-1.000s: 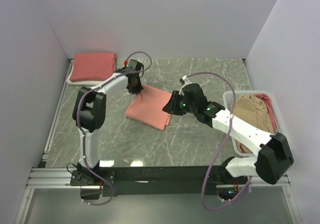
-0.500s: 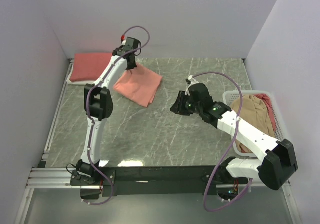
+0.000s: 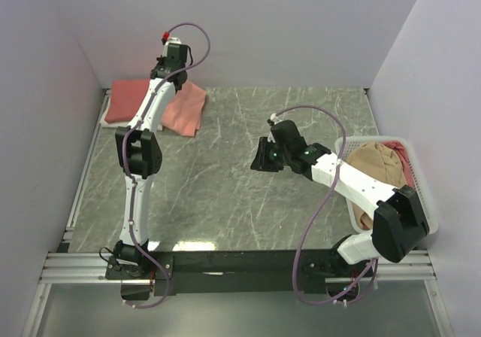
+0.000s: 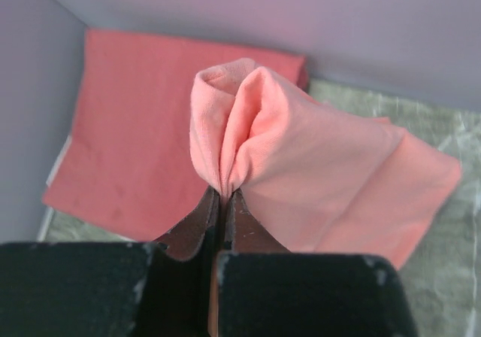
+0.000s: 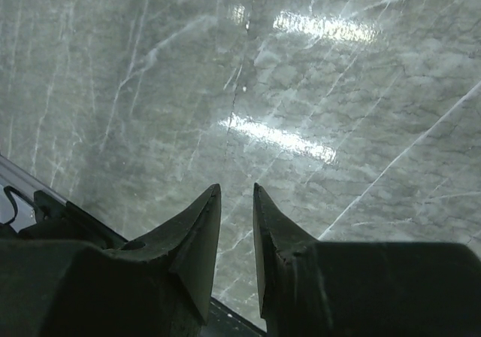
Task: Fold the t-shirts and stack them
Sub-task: Neatly place the folded tshirt to the corner
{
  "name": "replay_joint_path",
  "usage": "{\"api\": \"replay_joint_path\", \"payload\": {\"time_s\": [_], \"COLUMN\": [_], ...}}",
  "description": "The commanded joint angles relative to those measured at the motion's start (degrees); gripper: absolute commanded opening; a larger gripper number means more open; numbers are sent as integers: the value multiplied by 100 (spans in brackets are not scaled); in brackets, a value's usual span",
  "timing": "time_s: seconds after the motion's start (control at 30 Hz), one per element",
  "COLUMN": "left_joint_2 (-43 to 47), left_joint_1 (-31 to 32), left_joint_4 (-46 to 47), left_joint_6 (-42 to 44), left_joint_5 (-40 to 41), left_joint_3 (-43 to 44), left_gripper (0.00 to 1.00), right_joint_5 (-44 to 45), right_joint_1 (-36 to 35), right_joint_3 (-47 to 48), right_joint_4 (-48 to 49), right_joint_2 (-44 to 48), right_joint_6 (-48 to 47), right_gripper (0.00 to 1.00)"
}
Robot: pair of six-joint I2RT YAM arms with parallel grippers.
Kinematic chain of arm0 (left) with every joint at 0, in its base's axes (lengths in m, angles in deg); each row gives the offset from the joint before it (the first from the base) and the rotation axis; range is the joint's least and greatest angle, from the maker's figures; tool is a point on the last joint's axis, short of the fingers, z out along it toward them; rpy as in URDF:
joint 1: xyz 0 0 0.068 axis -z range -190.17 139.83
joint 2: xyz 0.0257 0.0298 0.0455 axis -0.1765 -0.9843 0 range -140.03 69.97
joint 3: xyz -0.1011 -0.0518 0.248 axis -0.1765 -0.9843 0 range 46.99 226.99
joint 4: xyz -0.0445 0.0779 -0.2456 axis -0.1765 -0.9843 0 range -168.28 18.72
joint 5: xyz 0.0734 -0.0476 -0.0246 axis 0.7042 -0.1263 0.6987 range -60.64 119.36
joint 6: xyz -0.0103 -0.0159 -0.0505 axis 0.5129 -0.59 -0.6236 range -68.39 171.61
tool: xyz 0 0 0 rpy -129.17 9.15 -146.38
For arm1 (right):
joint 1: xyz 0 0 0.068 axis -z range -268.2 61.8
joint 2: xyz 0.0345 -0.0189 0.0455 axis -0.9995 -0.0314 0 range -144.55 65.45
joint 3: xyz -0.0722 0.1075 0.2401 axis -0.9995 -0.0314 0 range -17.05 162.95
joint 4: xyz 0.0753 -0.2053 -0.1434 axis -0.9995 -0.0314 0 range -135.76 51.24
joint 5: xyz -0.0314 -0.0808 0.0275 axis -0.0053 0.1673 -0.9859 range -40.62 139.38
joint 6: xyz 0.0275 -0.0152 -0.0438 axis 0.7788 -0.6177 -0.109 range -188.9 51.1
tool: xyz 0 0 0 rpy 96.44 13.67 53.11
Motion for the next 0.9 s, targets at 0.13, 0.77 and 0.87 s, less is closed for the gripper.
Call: {"api": "replay_joint_path", "payload": {"time_s": [0.13, 0.77, 0.87], "left_joint_2": [257, 758, 802], "left_joint_1": [-157, -842, -991], "left_joint_4": [1022, 1198, 1189], "left_joint_6": [722, 933, 845], "left_joint_5": [261, -705, -899], "left_joint_3": [385, 561, 561], "left_gripper": [0, 0, 0], "right_joint_5": [-127, -136, -127], "right_joint_1": [29, 29, 38], "right_joint_3": [489, 1218, 1306], "right_joint_4": [-207, -515, -559], "right_joint_2": [-364, -979, -1023], "right_joint_6": [-102, -111, -120], "right_gripper": [30, 29, 29]}}
